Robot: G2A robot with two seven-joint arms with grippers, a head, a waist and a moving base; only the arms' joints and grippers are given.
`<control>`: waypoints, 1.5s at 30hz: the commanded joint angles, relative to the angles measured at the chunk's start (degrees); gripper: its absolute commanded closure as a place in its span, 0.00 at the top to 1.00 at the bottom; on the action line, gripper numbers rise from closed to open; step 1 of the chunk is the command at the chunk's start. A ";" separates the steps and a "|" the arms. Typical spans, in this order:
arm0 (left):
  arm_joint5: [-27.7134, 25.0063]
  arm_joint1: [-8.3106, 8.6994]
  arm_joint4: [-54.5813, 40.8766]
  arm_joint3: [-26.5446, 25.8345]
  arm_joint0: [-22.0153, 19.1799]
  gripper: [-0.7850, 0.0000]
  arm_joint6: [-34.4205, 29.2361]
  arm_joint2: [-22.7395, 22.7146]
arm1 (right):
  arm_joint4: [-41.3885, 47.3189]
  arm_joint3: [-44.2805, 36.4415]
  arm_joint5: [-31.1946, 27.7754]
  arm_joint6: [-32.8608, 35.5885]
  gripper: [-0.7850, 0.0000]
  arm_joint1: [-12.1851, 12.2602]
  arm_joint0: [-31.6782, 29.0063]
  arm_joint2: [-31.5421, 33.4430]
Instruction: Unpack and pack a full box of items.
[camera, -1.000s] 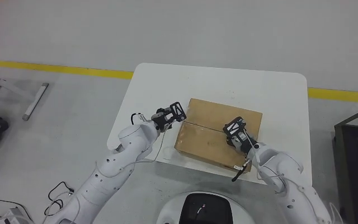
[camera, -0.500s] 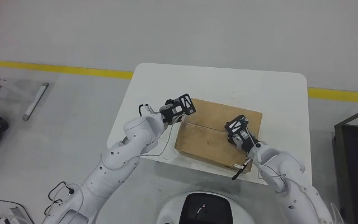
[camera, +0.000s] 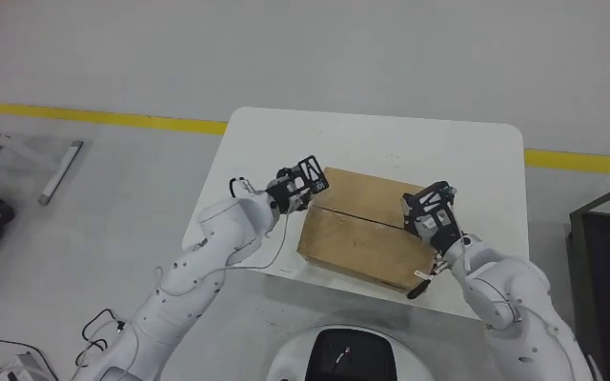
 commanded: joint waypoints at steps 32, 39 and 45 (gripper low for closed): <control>5.69 1.66 -18.53 -9.34 10.13 1.00 -16.14 -18.05 | 16.16 7.10 -7.75 11.77 1.00 -1.00 12.57 -5.01; 5.69 1.66 -18.53 -9.34 10.13 1.00 -16.14 -18.05 | 16.70 6.04 -7.95 10.51 1.00 -0.61 11.40 -3.10; 5.69 1.66 -18.53 -9.34 10.13 1.00 -16.14 -18.05 | 17.35 5.99 -6.62 11.67 1.00 -0.46 11.46 -2.96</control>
